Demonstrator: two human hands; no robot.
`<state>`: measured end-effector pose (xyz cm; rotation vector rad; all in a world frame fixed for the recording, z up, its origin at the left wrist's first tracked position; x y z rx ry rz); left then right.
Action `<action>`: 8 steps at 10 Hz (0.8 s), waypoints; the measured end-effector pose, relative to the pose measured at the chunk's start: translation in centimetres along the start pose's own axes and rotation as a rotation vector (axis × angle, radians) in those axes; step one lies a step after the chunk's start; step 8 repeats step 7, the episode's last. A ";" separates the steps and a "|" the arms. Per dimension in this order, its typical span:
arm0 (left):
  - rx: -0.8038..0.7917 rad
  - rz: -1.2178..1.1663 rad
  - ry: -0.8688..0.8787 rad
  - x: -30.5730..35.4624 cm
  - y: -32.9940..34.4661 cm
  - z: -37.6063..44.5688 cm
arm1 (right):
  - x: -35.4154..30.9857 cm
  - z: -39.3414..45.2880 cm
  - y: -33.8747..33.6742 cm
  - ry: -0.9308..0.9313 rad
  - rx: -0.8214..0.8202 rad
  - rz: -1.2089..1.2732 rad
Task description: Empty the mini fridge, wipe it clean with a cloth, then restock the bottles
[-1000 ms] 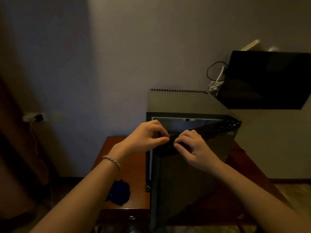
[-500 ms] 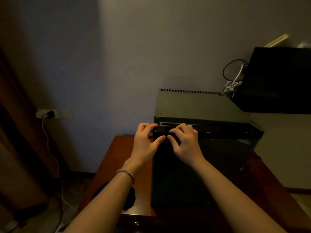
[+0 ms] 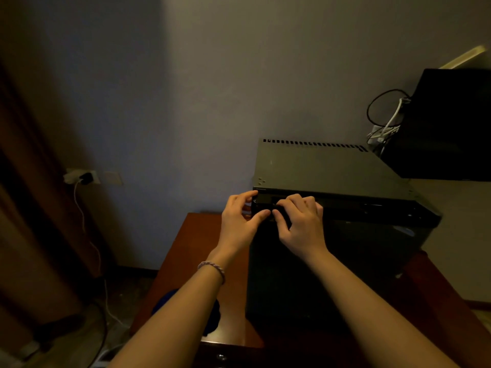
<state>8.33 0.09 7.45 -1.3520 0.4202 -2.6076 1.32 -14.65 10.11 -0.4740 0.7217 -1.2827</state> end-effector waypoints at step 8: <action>-0.223 0.264 -0.089 -1.6 0.0 -2.0 | 0.0 -0.1 -3.5 0.053 -0.096 0.233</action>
Point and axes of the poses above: each hand's wrist, its own z-axis towards the middle knuckle, its own y-axis out of the palm, x = y × z, the point moved 8 cm from there along z, towards the middle knuckle, and after that the axes turned 1 degree about y, right-handed, at the moved point
